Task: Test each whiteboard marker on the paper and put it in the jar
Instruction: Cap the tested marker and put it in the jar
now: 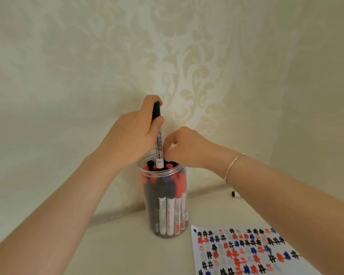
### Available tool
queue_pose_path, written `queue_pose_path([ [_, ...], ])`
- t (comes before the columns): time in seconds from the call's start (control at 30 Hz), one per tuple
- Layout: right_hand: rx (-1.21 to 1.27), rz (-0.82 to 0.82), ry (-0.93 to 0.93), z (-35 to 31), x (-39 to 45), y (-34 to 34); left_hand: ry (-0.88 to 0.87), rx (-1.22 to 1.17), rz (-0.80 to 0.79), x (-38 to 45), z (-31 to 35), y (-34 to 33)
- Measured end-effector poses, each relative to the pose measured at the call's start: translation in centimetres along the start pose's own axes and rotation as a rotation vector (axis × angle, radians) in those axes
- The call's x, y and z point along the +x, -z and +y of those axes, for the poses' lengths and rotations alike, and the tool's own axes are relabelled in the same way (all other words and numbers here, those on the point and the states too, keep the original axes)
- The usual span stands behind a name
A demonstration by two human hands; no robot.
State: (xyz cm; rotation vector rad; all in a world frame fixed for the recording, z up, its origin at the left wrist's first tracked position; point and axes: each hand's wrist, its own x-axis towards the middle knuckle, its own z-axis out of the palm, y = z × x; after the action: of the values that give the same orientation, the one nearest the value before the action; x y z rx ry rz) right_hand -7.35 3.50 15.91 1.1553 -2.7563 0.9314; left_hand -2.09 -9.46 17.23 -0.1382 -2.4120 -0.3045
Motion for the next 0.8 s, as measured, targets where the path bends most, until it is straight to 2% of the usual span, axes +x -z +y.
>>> queue_pose_path([
  [0.13, -0.079, -0.083, -0.015, 0.1, 0.5, -0.9, -0.014, -0.019, -0.028, -0.2, -0.6, -0.4],
  [0.27, -0.034, -0.311, -0.080, 0.5, 0.9, -0.8, -0.028, -0.013, -0.014, -0.3, -1.6, -0.3],
  [0.33, 0.019, -0.359, -0.140, 0.6, 1.1, -0.3, -0.025, 0.021, -0.006, -0.4, -2.0, -0.2],
  [0.5, -0.129, -0.309, -0.197, -0.1, 2.3, -0.4, -0.015, 0.038, -0.038, -0.4, -3.0, 0.4],
  [0.6, -0.229, -0.278, -0.174, -0.1, 2.7, -1.0, 0.009, -0.122, 0.022, -0.7, -2.8, 0.4],
  [0.7, -0.169, -0.286, -0.129, 0.2, 2.4, -1.0, 0.033, -0.348, 0.106, -0.8, -2.3, 0.0],
  [0.8, -0.074, -0.308, -0.136, 0.5, 2.1, -0.7, 0.029, -0.375, 0.069, -0.8, -2.1, -0.6],
])
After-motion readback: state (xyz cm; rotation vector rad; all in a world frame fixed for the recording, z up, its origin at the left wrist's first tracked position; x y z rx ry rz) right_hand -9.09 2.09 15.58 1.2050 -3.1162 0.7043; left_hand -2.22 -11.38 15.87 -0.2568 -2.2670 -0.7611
